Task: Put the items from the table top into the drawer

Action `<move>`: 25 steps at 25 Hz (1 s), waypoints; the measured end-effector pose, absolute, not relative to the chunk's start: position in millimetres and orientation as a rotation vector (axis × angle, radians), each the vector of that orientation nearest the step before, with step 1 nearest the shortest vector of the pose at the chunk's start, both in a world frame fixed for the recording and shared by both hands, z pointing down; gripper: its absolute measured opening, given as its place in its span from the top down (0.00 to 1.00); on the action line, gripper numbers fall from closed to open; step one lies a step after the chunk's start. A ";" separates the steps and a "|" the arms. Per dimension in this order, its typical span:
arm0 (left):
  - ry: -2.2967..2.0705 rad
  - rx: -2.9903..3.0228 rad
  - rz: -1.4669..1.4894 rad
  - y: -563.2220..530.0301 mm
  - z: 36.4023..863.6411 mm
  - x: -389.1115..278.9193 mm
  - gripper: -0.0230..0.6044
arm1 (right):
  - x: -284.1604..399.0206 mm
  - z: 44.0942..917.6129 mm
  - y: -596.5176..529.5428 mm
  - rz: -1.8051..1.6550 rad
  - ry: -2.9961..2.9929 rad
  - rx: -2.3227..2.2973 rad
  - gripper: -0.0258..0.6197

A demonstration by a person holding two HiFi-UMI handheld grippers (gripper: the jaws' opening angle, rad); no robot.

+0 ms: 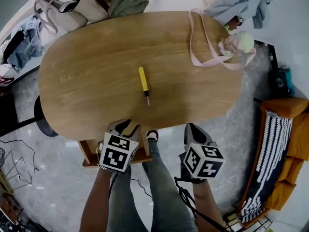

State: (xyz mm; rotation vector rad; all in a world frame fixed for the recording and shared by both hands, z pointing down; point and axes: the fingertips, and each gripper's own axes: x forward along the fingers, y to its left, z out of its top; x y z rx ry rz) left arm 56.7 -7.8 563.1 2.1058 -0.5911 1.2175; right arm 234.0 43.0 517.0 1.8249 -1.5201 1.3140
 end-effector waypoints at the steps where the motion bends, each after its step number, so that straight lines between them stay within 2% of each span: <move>1: -0.610 2.095 1.210 -12.1 563.3 60.6 0.74 | 238.8 517.1 38.7 1.310 -1.525 1.818 0.95; 25: -1.045 1.845 1.149 -107.6 582.0 119.8 0.74 | 307.3 529.8 -5.8 1.327 -1.514 1.811 0.95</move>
